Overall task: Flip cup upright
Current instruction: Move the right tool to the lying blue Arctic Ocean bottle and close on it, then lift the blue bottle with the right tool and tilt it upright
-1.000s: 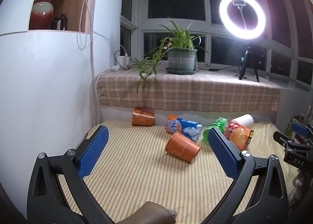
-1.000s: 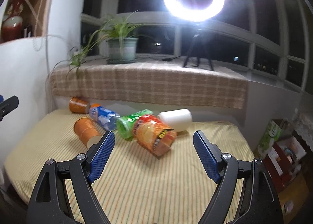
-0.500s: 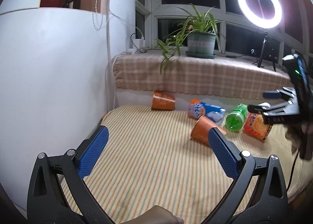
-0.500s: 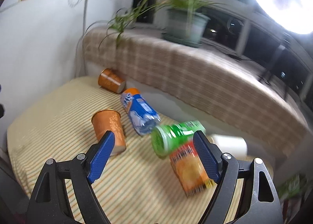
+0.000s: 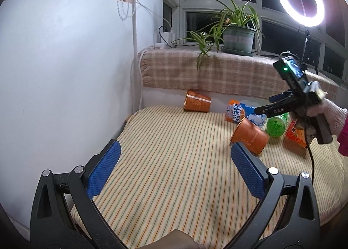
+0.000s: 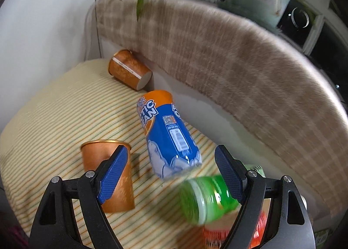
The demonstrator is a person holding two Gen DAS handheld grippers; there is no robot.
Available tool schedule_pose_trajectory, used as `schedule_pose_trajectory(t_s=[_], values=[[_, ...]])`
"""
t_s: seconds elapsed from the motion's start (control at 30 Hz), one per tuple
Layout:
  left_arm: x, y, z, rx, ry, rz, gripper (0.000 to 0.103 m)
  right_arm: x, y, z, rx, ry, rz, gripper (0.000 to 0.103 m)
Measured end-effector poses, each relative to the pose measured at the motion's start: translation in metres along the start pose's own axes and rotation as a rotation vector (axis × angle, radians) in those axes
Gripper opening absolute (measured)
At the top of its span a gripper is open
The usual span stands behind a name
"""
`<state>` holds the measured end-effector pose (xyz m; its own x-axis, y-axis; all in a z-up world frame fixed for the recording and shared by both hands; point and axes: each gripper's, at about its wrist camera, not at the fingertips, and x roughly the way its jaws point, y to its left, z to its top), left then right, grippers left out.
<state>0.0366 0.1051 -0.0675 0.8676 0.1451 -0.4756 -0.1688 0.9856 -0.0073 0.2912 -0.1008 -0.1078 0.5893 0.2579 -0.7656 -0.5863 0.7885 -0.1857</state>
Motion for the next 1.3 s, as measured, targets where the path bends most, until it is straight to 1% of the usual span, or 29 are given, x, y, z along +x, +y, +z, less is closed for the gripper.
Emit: schedule_pose_trajectory(t_s=[0.1, 0.33, 0.57, 0.6, 0.63, 0.67, 0.8, 0.97, 1.3], values=[[0.003, 0.002, -0.001, -0.007, 0.011, 0.001, 0.103, 0.019, -0.003, 0.010, -0.015, 0.048, 0.029, 0.082], [0.008, 0.006, 0.000, -0.015, 0.016, 0.016, 0.103, 0.049, -0.008, 0.019, -0.040, 0.132, 0.079, 0.082], [0.011, 0.012, -0.002, -0.023, 0.027, 0.034, 0.103, 0.072, -0.007, 0.024, -0.048, 0.190, 0.101, 0.082], [0.011, 0.012, -0.002, -0.025, 0.029, 0.035, 0.103, 0.077, -0.004, 0.025, -0.054, 0.200, 0.101, 0.080], [0.010, 0.014, -0.003, -0.026, 0.028, 0.036, 0.103, 0.081, -0.003, 0.026, -0.059, 0.207, 0.101, 0.071], [0.010, 0.014, -0.003, -0.027, 0.026, 0.038, 0.103, 0.084, -0.001, 0.026, -0.063, 0.217, 0.098, 0.068], [0.010, 0.016, -0.003, -0.034, 0.023, 0.041, 0.103, 0.085, 0.002, 0.030, -0.056, 0.203, 0.088, 0.067], [0.008, 0.017, -0.003, -0.034, 0.023, 0.041, 0.103, 0.071, -0.003, 0.033, -0.029, 0.170, 0.071, 0.066], [-0.002, 0.010, -0.002, -0.014, 0.007, 0.022, 0.103, 0.015, -0.012, 0.030, 0.051, 0.076, 0.058, 0.065]])
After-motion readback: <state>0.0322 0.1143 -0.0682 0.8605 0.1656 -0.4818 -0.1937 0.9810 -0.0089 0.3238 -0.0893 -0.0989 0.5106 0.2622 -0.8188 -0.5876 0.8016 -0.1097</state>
